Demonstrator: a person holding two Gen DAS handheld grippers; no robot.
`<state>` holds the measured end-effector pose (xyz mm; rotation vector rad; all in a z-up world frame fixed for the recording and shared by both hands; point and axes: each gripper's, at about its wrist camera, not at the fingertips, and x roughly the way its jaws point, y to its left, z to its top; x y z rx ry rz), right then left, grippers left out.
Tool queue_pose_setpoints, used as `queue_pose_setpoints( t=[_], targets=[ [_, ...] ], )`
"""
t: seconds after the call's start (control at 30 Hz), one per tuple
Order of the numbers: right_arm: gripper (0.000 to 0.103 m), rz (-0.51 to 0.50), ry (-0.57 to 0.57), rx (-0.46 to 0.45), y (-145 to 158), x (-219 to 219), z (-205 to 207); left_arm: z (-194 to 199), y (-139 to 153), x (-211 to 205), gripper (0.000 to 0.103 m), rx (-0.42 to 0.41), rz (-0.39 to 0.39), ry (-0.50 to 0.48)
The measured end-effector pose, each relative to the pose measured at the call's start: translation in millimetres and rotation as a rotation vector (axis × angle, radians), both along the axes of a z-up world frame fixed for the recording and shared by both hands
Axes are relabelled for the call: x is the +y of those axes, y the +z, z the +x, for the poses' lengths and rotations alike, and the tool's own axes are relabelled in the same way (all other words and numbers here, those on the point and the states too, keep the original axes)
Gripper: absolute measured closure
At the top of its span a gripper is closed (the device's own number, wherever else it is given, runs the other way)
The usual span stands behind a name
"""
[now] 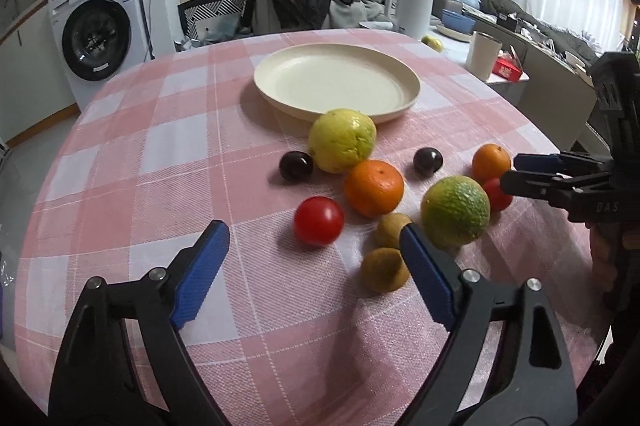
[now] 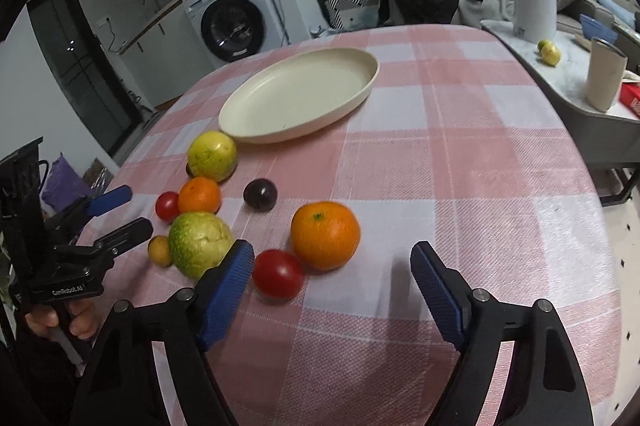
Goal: Organize fruits
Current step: 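Grasp the orange with the right tool while the left tool grasps a brown kiwi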
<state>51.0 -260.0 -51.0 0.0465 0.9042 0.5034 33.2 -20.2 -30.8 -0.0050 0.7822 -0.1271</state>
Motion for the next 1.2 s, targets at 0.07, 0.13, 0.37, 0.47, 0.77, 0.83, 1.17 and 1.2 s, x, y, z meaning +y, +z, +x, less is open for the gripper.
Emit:
queue_pose_setpoints(
  t=[0.07,0.13,0.37,0.47,0.77,0.83,1.17,1.2],
  targets=[
    [0.024,-0.007,0.006,0.009,-3,2,1,-1,-1,-2,0.018,0.018,-0.023,-0.011],
    [0.027,0.008,0.011,0.015,-4,3,2,0,-3,-5,0.02,0.03,-0.027,-0.027],
    [0.037,0.048,0.01,0.049,-3,8,12,1,-1,-2,0.02,0.053,-0.056,-0.027],
    [0.038,0.057,-0.001,0.06,-3,8,15,-1,0,-5,0.02,0.061,-0.047,-0.048],
    [0.046,0.093,-0.042,0.086,-3,-2,23,-9,-5,-17,0.028,0.096,-0.05,-0.107],
    [0.048,0.086,-0.043,0.087,-3,-1,24,-9,-8,-19,0.036,0.109,-0.049,-0.115],
    [0.052,0.085,-0.059,0.1,-4,-2,27,-9,-15,-30,0.078,0.124,-0.026,-0.164],
    [0.052,0.083,-0.06,0.1,-5,-2,27,-9,-14,-29,0.078,0.126,-0.03,-0.162]
  ],
)
